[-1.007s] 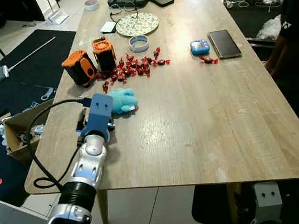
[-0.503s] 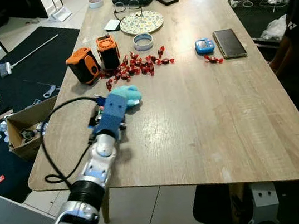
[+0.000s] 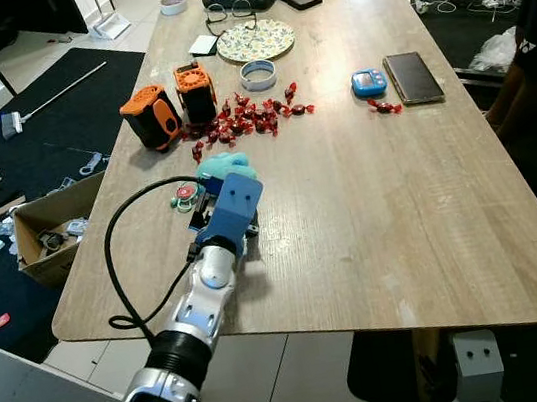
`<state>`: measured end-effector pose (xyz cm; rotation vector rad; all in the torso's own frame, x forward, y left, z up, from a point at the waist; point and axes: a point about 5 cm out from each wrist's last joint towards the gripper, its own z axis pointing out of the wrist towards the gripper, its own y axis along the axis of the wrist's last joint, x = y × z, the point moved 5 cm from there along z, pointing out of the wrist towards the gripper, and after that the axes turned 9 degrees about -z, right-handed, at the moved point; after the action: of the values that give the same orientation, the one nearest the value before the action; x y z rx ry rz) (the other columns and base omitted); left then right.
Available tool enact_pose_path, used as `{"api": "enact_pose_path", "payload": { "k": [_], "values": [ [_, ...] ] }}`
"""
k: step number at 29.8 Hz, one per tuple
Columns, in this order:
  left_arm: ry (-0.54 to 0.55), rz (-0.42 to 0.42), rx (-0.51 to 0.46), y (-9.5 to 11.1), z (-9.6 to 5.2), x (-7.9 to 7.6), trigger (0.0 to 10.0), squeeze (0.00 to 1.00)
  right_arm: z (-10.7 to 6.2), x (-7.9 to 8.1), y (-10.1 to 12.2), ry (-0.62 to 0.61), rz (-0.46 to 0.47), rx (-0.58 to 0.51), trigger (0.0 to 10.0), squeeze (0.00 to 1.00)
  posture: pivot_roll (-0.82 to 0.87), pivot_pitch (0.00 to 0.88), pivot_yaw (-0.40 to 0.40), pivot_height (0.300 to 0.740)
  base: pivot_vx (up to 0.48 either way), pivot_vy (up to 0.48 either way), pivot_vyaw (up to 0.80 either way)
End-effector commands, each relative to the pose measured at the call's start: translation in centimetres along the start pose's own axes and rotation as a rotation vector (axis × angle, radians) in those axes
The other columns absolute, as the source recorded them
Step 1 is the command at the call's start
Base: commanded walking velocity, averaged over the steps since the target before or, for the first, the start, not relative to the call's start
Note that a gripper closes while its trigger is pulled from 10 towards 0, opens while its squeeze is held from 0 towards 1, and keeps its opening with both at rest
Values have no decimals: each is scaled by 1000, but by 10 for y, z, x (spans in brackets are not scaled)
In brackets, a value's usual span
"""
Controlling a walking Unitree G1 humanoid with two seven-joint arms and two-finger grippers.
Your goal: Hang keys on a hook
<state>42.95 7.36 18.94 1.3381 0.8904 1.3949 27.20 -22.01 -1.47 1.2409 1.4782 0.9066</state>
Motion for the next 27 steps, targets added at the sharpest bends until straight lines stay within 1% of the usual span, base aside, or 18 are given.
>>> {"api": "enact_pose_path", "payload": {
  "k": [1, 2, 4, 6, 8, 10, 11, 13, 15, 16, 17, 18, 19, 20, 22, 24, 26, 27],
  "values": [
    [53, 3, 39, -9, 0, 3, 9765, 0, -5, 4, -9, 12, 1, 37, 10000, 0, -14, 310, 69, 740, 0, 0, 0],
    [70, 0, 37, -8, 0, 5, 8863, 0, -4, 4, -9, 13, 1, 36, 10000, 0, -14, 310, 69, 740, 0, 0, 0],
    [80, -4, 37, -8, 0, 6, 8549, 0, -4, 4, -8, 13, 0, 36, 10000, 0, -14, 310, 69, 740, 0, 0, 0],
    [90, -7, 35, -7, -1, 6, 8627, 0, -4, 3, -8, 13, -1, 37, 10000, 0, -14, 310, 69, 740, 0, 0, 0],
    [87, -19, 36, -6, -3, 2, 10000, 0, -5, 3, -9, 14, -3, 38, 10000, 0, -15, 308, 67, 740, 0, 0, 0],
    [69, -33, 32, -4, -5, -6, 10000, 0, -4, 3, -9, 15, -4, 39, 10000, 0, -15, 308, 67, 740, 0, 0, 0],
    [69, -33, 32, -4, -5, -6, 10000, 0, -4, 3, -9, 15, -4, 39, 10000, 0, -15, 308, 67, 740, 0, 0, 0],
    [41, -48, 22, -2, -7, -17, 10000, 0, -4, 3, -9, 16, -4, 39, 10000, 0, -13, 305, 68, 740, 0, 0, 0],
    [29, -52, 14, 1, -7, -22, 10000, 0, -4, 4, -8, 17, -4, 39, 10000, 0, -13, 305, 68, 740, 0, 0, 0],
    [18, -60, 5, 4, -8, -27, 9255, 0, -3, 4, -8, 17, -4, 38, 10000, 0, -13, 305, 68, 740, 0, 0, 0],
    [18, -60, 5, 4, -8, -27, 9255, 0, -3, 4, -8, 17, -4, 38, 10000, 0, -13, 305, 68, 740, 0, 0, 0],
    [9, -70, -8, 9, -9, -32, 8235, 0, -3, 4, -7, 18, -4, 37, 10000, 0, -13, 305, 68, 740, 0, 0, 0],
    [1, -76, -24, 14, -9, -37, 7843, 0, -3, 4, -7, 18, -4, 37, 10000, 0, -13, 304, 69, 740, 0, 0, 0],
    [0, -78, -37, 19, -10, -41, 8471, 0, -2, 4, -7, 18, -4, 37, 10000, 0, -13, 304, 69, 740, 0, 0, 0],
    [1, -78, -45, 22, -10, -42, 8471, 0, -2, 4, -7, 18, -4, 37, 10000, 0, -13, 304, 69, 740, 0, 0, 0],
    [8, -69, -50, 23, -10, -43, 8980, 0, -2, 4, -7, 16, -3, 37, 10000, 0, -16, 303, 72, 740, 0, 0, 0],
    [17, -60, -39, 21, -9, -43, 8745, 0, -3, 4, -7, 15, -2, 38, 10000, 0, -18, 307, 76, 740, 0, 0, 0],
    [21, -55, -34, 20, -9, -44, 8902, 0, -3, 4, -8, 15, -2, 38, 10000, 0, -18, 307, 76, 740, 0, 0, 0]
  ]
}}
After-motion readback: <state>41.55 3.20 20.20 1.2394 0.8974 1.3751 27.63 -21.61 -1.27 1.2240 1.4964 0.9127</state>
